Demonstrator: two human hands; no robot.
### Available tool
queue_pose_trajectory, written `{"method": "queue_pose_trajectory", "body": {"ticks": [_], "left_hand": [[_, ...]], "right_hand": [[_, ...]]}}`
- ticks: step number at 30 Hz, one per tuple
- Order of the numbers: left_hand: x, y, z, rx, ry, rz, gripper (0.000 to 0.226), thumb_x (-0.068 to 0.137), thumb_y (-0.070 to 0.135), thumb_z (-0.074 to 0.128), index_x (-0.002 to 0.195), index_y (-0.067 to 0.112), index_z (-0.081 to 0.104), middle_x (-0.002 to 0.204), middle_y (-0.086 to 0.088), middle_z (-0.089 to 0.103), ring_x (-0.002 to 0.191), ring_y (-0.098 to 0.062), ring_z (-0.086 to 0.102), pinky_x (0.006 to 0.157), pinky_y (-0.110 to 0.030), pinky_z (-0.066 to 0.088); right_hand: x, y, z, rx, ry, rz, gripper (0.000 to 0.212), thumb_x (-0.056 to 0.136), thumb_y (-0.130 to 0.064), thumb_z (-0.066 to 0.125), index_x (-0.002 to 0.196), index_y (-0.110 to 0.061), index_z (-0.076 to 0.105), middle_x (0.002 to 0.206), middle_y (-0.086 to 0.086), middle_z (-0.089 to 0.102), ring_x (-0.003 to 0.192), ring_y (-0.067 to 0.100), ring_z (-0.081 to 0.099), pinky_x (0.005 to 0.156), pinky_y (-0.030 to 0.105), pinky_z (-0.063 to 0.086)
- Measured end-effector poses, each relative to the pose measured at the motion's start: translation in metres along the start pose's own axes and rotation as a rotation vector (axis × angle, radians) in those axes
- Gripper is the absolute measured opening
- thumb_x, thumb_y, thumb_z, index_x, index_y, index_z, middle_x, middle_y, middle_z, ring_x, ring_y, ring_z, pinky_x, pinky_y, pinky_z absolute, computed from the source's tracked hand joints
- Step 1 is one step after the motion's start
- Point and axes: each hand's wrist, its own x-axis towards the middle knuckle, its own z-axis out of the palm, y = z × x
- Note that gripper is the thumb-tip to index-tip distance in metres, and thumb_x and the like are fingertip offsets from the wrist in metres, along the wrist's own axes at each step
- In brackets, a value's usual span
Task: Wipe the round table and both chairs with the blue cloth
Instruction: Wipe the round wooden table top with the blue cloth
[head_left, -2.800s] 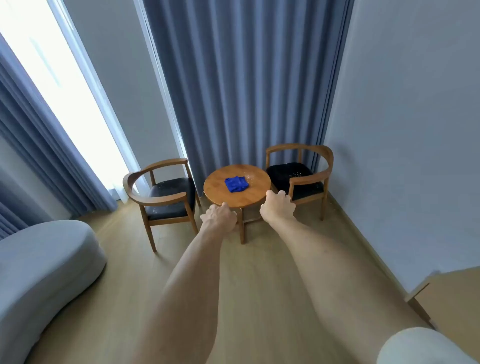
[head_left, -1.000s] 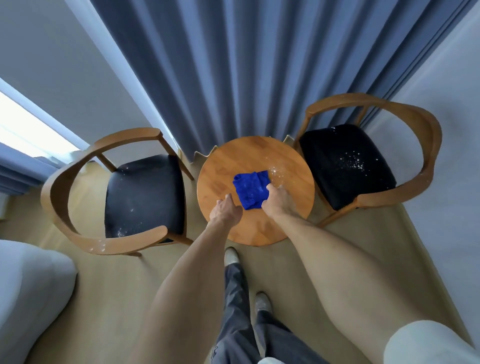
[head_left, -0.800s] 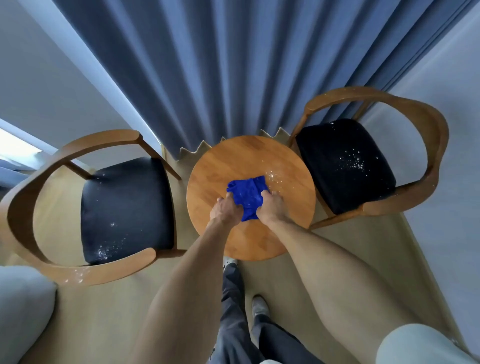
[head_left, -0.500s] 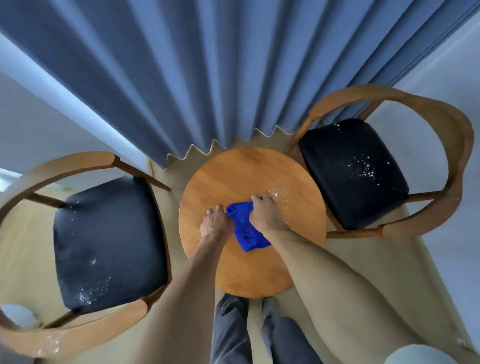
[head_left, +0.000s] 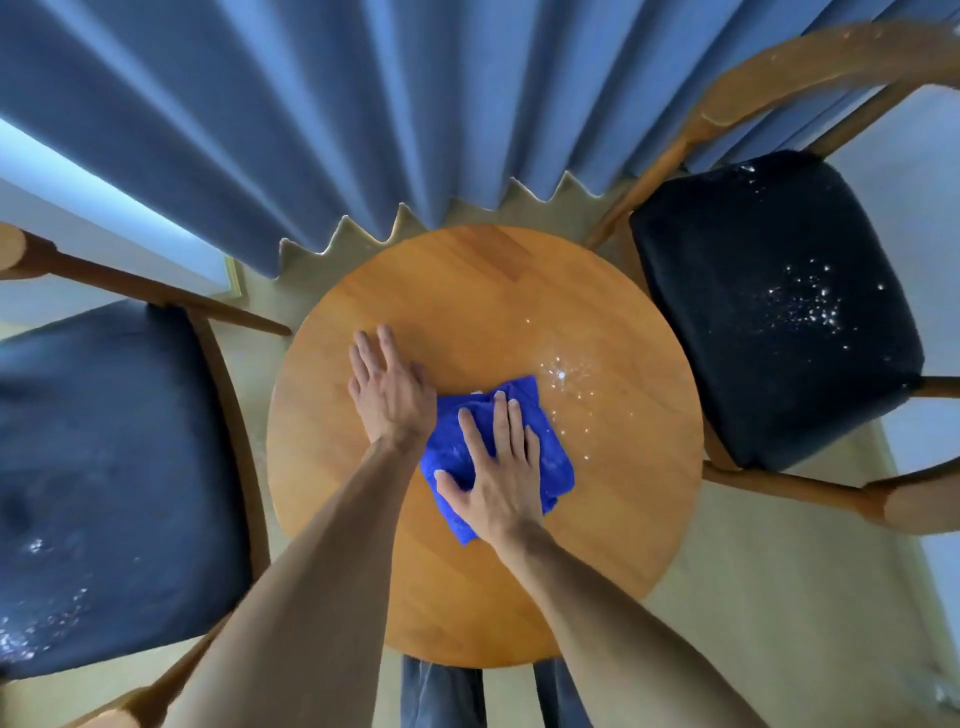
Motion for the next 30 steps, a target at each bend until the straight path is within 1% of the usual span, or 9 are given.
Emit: {"method": "queue_pose_trajectory", "body": {"ticks": [2,5,8,11,14,22,24,27,30], "left_hand": [[0.014,-0.006,0.013,-0.006,0.05,-0.034,0.063,0.098,0.026,0.037,0.155,0.014,0.014,0.162,-0.016,0.008,0.15,-0.031,0.008,0.115,-0.046,0.021],[0.025,-0.01,0.029,-0.013,0.106,-0.058,0.058,0.1,0.032,0.032,0.154,0.015,0.017,0.163,-0.015,0.008,0.15,-0.031,0.007,0.114,-0.049,0.021],[0.023,-0.016,0.043,0.039,0.142,-0.021,0.055,0.101,0.035,0.029,0.151,0.015,0.022,0.162,-0.019,0.008,0.149,-0.035,0.007,0.112,-0.049,0.022],[0.025,-0.018,0.052,0.052,0.179,-0.034,0.055,0.1,0.035,0.032,0.15,0.015,0.025,0.162,-0.019,0.009,0.149,-0.035,0.008,0.113,-0.048,0.02],[0.028,-0.014,0.054,0.047,0.2,-0.057,0.057,0.097,0.034,0.036,0.15,0.015,0.027,0.162,-0.019,0.01,0.149,-0.034,0.008,0.113,-0.047,0.019],[0.025,-0.016,0.054,0.075,0.2,-0.049,0.057,0.095,0.036,0.031,0.148,0.015,0.031,0.161,-0.019,0.014,0.148,-0.035,0.012,0.111,-0.047,0.023],[0.025,-0.015,0.055,0.077,0.215,-0.037,0.057,0.096,0.037,0.029,0.148,0.015,0.03,0.161,-0.019,0.013,0.149,-0.034,0.011,0.112,-0.048,0.021],[0.024,-0.013,0.056,0.093,0.197,-0.048,0.056,0.097,0.035,0.029,0.149,0.013,0.027,0.161,-0.021,0.01,0.149,-0.035,0.009,0.113,-0.049,0.019],[0.019,-0.007,0.053,0.131,0.152,-0.07,0.058,0.098,0.034,0.027,0.149,0.009,0.024,0.16,-0.025,0.008,0.149,-0.038,0.008,0.112,-0.052,0.019]], "right_hand": [[0.023,0.013,0.002,0.025,0.1,0.008,0.066,0.087,-0.057,0.048,0.147,-0.031,0.04,0.163,0.011,0.018,0.151,0.028,0.015,0.116,0.046,0.021],[0.073,0.027,-0.007,-0.001,0.22,0.069,0.059,0.092,-0.05,0.046,0.147,-0.03,0.041,0.161,0.012,0.024,0.149,0.029,0.02,0.114,0.049,0.023],[0.13,0.041,-0.024,-0.039,0.26,0.142,0.057,0.095,-0.049,0.04,0.148,-0.029,0.037,0.16,0.014,0.024,0.149,0.03,0.02,0.115,0.051,0.023],[0.191,0.06,-0.043,-0.087,0.295,0.118,0.057,0.093,-0.049,0.038,0.146,-0.027,0.041,0.157,0.017,0.029,0.146,0.033,0.025,0.113,0.052,0.026],[0.227,0.06,-0.049,-0.121,0.34,0.111,0.057,0.091,-0.048,0.037,0.142,-0.023,0.046,0.153,0.02,0.036,0.143,0.036,0.031,0.109,0.051,0.028],[0.22,0.061,-0.05,-0.101,0.33,0.122,0.061,0.091,-0.056,0.037,0.145,-0.026,0.043,0.156,0.017,0.033,0.145,0.032,0.028,0.114,0.048,0.025],[0.21,0.059,-0.047,-0.073,0.345,0.2,0.061,0.093,-0.055,0.036,0.146,-0.026,0.042,0.156,0.016,0.033,0.145,0.032,0.028,0.114,0.048,0.025],[0.176,0.059,-0.035,-0.01,0.377,0.407,0.06,0.095,-0.053,0.035,0.147,-0.025,0.041,0.157,0.017,0.032,0.145,0.033,0.027,0.113,0.05,0.024],[0.137,0.068,-0.027,-0.01,0.369,0.422,0.06,0.096,-0.054,0.035,0.148,-0.025,0.039,0.158,0.015,0.03,0.146,0.032,0.025,0.114,0.05,0.023]]}}
